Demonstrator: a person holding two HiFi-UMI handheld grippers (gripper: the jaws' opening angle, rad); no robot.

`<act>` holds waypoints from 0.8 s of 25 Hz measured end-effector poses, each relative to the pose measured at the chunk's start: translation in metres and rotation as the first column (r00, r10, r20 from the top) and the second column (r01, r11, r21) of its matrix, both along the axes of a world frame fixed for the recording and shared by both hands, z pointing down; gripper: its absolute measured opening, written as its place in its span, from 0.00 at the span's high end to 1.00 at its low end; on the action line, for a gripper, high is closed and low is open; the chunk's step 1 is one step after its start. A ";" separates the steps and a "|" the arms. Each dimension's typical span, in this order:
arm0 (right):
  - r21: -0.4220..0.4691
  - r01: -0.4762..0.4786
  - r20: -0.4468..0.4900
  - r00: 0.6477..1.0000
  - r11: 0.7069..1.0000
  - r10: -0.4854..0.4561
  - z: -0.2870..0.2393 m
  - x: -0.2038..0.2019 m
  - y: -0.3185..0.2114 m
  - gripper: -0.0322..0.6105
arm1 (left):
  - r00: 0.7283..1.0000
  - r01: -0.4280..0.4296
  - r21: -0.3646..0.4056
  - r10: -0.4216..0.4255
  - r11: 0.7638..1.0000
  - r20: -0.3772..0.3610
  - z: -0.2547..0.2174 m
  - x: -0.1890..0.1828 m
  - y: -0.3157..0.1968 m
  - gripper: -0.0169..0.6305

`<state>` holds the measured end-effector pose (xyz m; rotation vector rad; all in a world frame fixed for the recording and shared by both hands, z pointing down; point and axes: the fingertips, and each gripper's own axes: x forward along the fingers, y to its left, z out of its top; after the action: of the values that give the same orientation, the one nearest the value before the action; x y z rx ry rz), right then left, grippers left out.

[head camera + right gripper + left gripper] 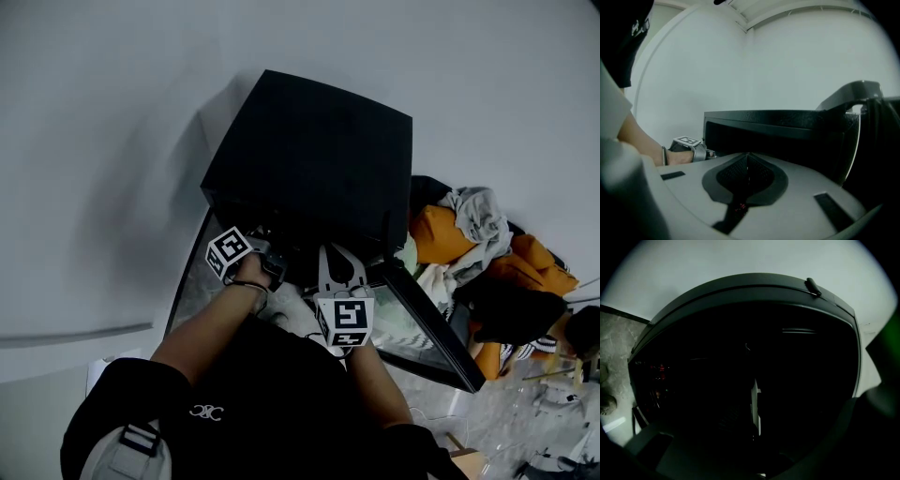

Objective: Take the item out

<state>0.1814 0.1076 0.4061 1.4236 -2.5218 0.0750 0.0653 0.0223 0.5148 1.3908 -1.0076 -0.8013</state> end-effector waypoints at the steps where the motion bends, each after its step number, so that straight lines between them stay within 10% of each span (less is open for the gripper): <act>1: 0.002 0.002 -0.001 1.000 1.000 -0.002 0.000 0.000 -0.001 0.94 | 1.000 0.003 -0.005 -0.003 1.000 -0.001 0.001 0.000 -0.001 0.81; 20: -0.044 0.066 -0.053 0.996 0.997 -0.068 0.012 -0.016 -0.002 0.94 | 1.000 -0.011 -0.025 0.010 1.000 -0.028 0.000 0.000 0.009 0.93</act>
<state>0.1654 0.1057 0.4176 1.3060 -2.5062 0.0759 0.0655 0.0313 0.5147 1.3586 -0.9851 -0.7955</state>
